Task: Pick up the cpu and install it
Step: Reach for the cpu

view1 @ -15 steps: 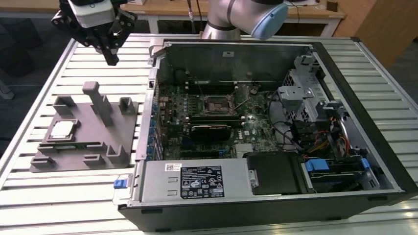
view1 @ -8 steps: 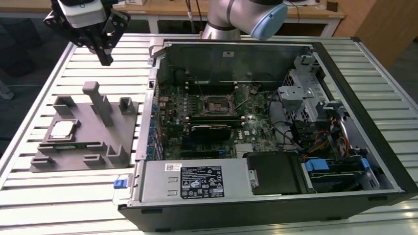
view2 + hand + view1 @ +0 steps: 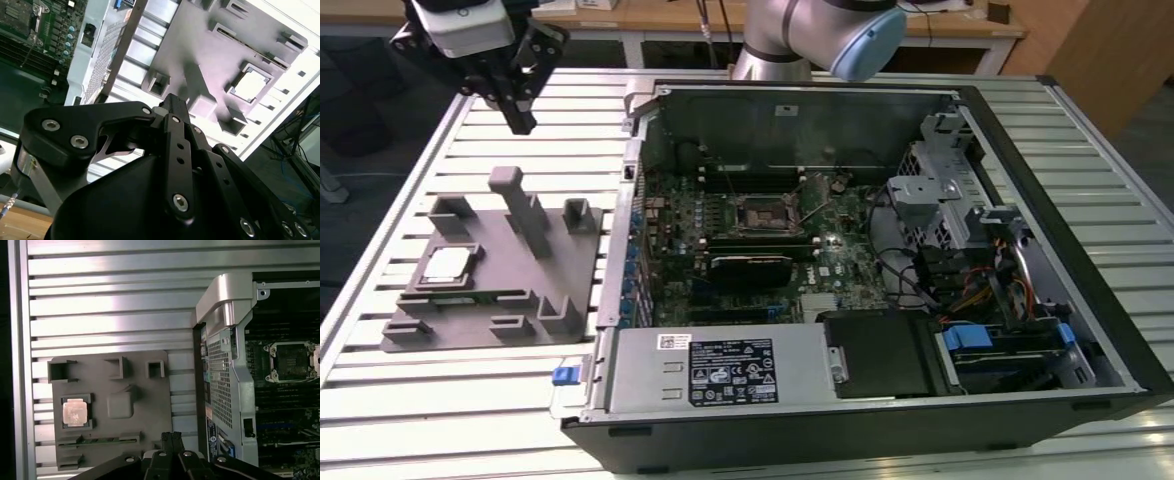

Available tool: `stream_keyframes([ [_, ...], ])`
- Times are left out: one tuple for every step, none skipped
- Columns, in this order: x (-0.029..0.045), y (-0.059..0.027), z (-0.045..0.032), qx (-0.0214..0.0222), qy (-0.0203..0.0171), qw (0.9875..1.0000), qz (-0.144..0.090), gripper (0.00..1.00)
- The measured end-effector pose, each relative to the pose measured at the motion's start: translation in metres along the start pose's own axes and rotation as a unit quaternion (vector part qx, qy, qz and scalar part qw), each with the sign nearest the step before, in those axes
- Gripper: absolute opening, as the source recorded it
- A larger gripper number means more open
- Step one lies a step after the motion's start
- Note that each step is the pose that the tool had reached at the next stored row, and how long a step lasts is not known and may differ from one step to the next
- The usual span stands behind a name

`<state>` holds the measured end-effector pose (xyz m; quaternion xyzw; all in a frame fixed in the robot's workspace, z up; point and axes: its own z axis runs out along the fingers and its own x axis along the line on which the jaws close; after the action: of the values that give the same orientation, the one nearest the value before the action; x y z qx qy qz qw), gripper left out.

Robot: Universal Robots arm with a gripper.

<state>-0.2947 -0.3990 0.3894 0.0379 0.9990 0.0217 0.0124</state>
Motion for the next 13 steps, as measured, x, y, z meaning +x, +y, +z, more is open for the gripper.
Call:
stream_keyframes([
  [0.0019, -0.0001, 0.0000, 0.0000, 0.0002, 1.0000, 0.000, 0.11],
  [0.0039, -0.0003, -0.0001, 0.0001, 0.0003, 1.0000, 0.000, 0.11],
  [0.0059, -0.0004, -0.0001, 0.0001, 0.0003, 1.0000, 0.000, 0.11],
  [0.0077, -0.0006, -0.0001, 0.0001, 0.0003, 1.0000, 0.000, 0.11],
  [0.0099, -0.0008, -0.0002, 0.0001, 0.0004, 1.0000, 0.000, 0.11],
  [0.0133, -0.0013, -0.0002, 0.0000, 0.0003, 1.0000, 0.000, 0.11],
  [0.0169, -0.0019, -0.0002, 0.0000, 0.0003, 1.0000, 0.000, 0.11],
  [0.0214, -0.0027, -0.0002, 0.0000, 0.0003, 1.0000, 0.000, 0.11],
  [0.0258, -0.0033, -0.0002, 0.0001, 0.0004, 1.0000, 0.000, 0.11],
  [0.0306, -0.0040, -0.0002, 0.0001, 0.0004, 1.0000, 0.000, 0.11],
  [0.0351, -0.0045, 0.0000, 0.0000, 0.0003, 1.0000, 0.000, 0.11],
  [0.0396, -0.0049, 0.0001, 0.0000, 0.0003, 1.0000, 0.000, 0.11],
  [0.0440, -0.0052, 0.0002, 0.0000, 0.0004, 1.0000, 0.000, 0.11],
])
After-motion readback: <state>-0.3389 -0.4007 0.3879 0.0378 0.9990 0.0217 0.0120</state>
